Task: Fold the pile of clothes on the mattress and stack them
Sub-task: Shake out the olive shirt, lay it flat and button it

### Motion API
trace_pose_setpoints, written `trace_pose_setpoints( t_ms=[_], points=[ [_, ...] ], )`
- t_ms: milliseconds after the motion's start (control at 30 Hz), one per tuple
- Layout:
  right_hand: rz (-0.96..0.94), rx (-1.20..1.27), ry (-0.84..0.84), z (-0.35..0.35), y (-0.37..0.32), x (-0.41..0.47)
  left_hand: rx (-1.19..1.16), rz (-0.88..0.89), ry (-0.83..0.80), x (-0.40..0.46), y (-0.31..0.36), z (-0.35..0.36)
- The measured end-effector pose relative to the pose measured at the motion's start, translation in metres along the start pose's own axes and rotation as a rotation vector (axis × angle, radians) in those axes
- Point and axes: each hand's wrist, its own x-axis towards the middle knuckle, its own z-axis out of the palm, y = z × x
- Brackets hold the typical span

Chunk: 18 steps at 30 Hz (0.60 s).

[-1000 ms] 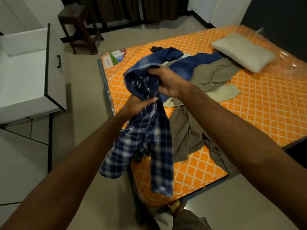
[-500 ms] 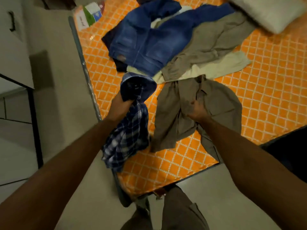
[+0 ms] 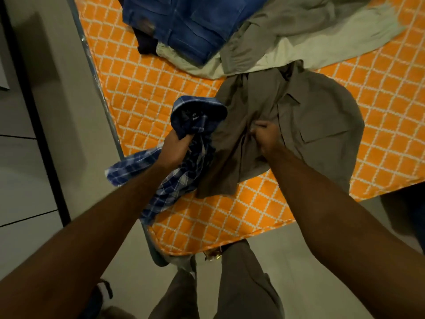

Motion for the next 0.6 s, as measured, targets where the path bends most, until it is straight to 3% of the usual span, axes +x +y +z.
trace_pose_setpoints(
  t_ms=[167,233,367,467,533,600],
  points=[
    [0.131,0.432,-0.005,0.025,-0.024,-0.026,-0.091,0.006,0.037,-0.004,0.007,-0.015],
    [0.101,0.473,-0.136,0.034,-0.042,-0.052,-0.122,0.025,0.048,-0.01,0.013,-0.026],
    [-0.052,0.24,-0.511,0.056,-0.067,-0.121,-0.198,0.082,0.017,-0.022,0.023,-0.047],
    [-0.315,0.018,-0.785,0.08,-0.085,-0.189,-0.292,0.12,-0.037,-0.03,0.019,-0.075],
    [-0.505,-0.121,-0.875,0.092,-0.102,-0.219,-0.342,0.107,-0.069,-0.034,0.013,-0.101],
    [-0.75,-0.312,-0.845,0.115,-0.115,-0.249,-0.313,0.042,-0.15,-0.045,0.0,-0.134]
  ],
)
